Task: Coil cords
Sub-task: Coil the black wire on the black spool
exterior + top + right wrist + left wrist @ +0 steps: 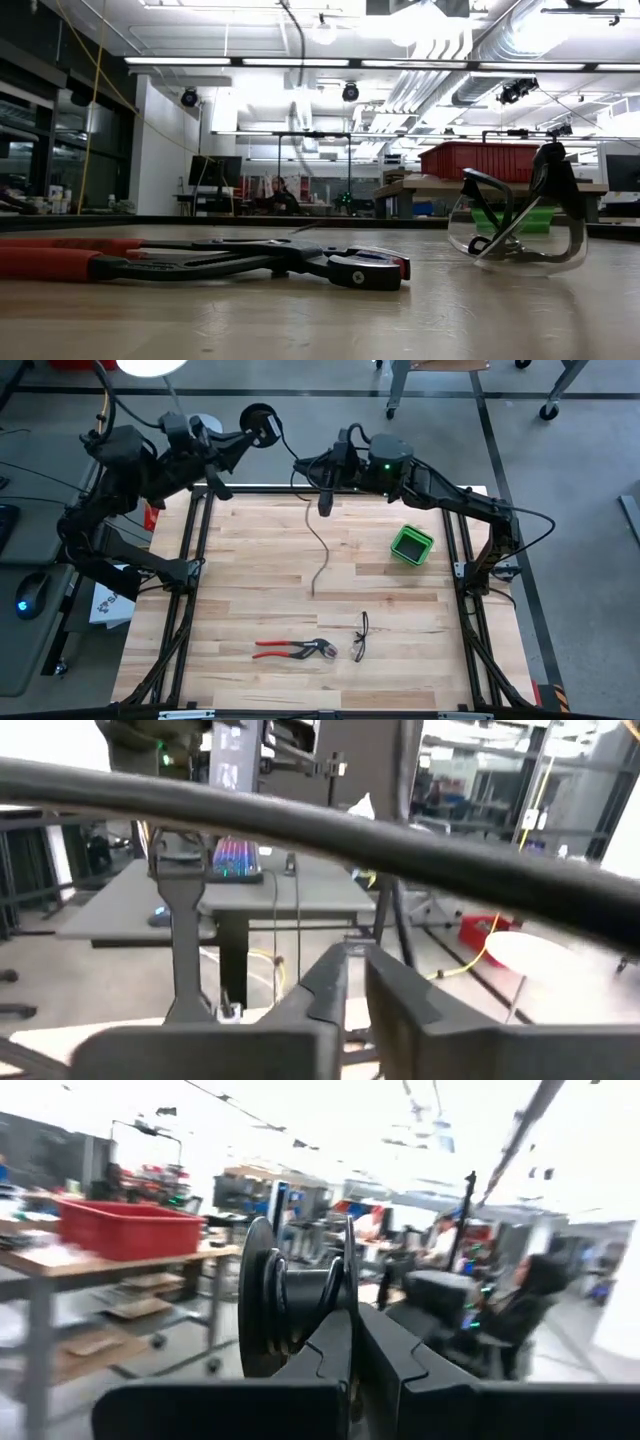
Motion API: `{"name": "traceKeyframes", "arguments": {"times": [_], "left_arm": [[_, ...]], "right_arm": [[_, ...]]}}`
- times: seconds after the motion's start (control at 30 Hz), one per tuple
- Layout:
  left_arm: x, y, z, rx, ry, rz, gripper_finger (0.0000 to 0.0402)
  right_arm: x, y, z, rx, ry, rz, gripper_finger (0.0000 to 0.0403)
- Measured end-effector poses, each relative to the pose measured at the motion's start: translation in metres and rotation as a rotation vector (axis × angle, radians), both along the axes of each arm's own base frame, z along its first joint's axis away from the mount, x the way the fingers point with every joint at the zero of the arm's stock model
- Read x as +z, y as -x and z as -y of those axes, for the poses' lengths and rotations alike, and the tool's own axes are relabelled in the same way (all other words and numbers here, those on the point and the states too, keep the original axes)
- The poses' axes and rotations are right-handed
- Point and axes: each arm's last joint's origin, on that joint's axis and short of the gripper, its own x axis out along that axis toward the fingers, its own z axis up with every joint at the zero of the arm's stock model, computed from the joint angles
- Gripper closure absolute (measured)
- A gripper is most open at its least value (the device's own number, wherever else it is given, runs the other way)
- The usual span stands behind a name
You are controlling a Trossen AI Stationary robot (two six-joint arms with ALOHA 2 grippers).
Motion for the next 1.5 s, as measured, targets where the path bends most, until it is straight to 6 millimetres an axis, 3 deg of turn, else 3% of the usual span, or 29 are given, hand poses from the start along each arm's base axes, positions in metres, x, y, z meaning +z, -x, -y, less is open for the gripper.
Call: {"name": "traceKeyframes", "arguments": {"times": [0.23,0.4,0.8,1.3,1.5], "left_arm": [[0.000,0.000,0.001,-0.062,0.036,0.018,0.0401],[-0.001,-0.001,0.001,-0.063,0.039,0.009,0.0401],[-0.013,-0.033,0.001,-0.134,0.105,-0.022,0.0401],[-0.006,-0.029,0.001,-0.129,0.096,0.051,0.0401],[-0.001,-0.023,0.001,-0.120,0.063,0.078,0.0401]], "right_arm": [[0.003,0.002,-0.018,-0.002,0.038,-0.011,0.0248],[0.016,0.015,-0.033,-0.065,0.120,0.004,0.0209],[0.014,0.017,-0.033,-0.108,0.112,-0.032,0.0206],[0.010,0.021,-0.032,-0.188,0.128,-0.102,0.0208],[0.010,0.022,-0.034,-0.209,0.130,-0.111,0.0248]]}}
